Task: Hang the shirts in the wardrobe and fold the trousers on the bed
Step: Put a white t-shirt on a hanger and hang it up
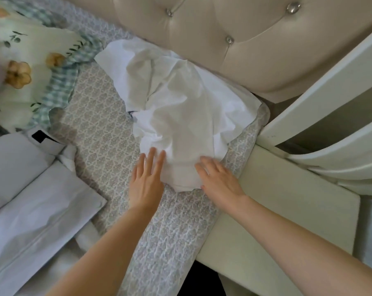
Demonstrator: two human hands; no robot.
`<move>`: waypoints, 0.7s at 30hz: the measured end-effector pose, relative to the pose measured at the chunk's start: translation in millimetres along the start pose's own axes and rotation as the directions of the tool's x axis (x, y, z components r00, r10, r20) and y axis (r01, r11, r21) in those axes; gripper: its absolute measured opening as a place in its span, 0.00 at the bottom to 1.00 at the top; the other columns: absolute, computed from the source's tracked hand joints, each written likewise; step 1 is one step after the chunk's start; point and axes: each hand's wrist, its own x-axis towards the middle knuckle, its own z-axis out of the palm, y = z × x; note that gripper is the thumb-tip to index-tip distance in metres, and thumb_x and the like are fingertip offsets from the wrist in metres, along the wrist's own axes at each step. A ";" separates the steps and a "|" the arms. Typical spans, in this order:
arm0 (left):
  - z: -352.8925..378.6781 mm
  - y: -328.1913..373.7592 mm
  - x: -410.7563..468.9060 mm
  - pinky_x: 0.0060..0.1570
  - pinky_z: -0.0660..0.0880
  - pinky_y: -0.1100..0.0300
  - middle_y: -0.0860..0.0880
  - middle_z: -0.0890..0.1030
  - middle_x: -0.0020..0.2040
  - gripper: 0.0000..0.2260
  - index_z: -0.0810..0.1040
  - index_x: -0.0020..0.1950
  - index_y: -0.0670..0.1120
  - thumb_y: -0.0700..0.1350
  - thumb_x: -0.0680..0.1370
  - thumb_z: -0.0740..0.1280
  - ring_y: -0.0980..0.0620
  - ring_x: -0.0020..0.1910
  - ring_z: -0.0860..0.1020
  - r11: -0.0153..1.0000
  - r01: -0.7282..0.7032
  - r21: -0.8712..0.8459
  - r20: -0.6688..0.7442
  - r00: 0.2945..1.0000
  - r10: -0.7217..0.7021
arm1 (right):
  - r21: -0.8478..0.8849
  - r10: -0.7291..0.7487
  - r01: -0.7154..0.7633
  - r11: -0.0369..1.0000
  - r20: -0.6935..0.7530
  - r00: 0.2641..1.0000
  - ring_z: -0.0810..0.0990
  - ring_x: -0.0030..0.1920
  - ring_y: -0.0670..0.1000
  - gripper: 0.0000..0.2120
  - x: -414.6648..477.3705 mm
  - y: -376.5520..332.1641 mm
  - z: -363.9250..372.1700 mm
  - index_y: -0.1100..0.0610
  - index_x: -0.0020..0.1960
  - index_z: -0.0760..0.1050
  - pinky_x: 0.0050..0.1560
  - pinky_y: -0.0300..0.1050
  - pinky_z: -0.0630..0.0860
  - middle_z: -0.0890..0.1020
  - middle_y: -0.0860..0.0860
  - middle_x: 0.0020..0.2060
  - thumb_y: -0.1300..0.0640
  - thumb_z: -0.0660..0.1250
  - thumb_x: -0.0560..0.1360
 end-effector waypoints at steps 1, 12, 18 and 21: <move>6.3 -1.6 4.8 0.78 0.47 0.48 0.50 0.43 0.82 0.39 0.46 0.81 0.55 0.38 0.78 0.66 0.45 0.80 0.44 1.000 -0.014 -0.002 0.006 1.000 0.014 | -0.038 0.005 -0.004 0.999 0.010 1.000 0.52 0.77 0.60 0.41 5.2 1.3 5.6 0.56 0.78 0.48 0.70 0.55 0.63 0.47 0.55 0.78 0.55 0.70 0.75; 15.9 -5.8 -4.1 0.61 0.76 0.42 0.46 0.76 0.68 0.19 0.78 0.68 0.45 0.34 0.77 0.69 0.43 0.68 0.75 0.957 -0.039 -0.288 -0.120 0.993 0.004 | -0.007 0.075 -0.075 0.997 0.001 0.997 0.53 0.77 0.61 0.29 15.8 -2.1 12.6 0.55 0.78 0.56 0.72 0.59 0.59 0.55 0.53 0.79 0.62 0.60 0.79; -22.8 7.1 -16.0 0.27 0.71 0.60 0.54 0.81 0.33 0.08 0.83 0.56 0.46 0.39 0.80 0.66 0.57 0.26 0.74 0.833 0.187 -0.521 -0.057 0.966 -0.253 | 0.255 0.192 -0.149 0.956 -0.156 0.969 0.73 0.46 0.52 0.08 -6.5 -10.9 -17.4 0.54 0.51 0.74 0.38 0.44 0.65 0.80 0.49 0.47 0.63 0.58 0.80; -47.4 16.1 -24.9 0.26 0.66 0.68 0.57 0.79 0.33 0.06 0.83 0.51 0.49 0.40 0.80 0.66 0.60 0.28 0.74 0.744 0.209 -0.635 -0.089 0.937 -0.339 | 0.463 0.266 -0.148 0.874 -0.199 0.943 0.70 0.38 0.49 0.09 -25.3 -13.6 -35.7 0.54 0.49 0.72 0.31 0.42 0.61 0.72 0.45 0.35 0.60 0.54 0.83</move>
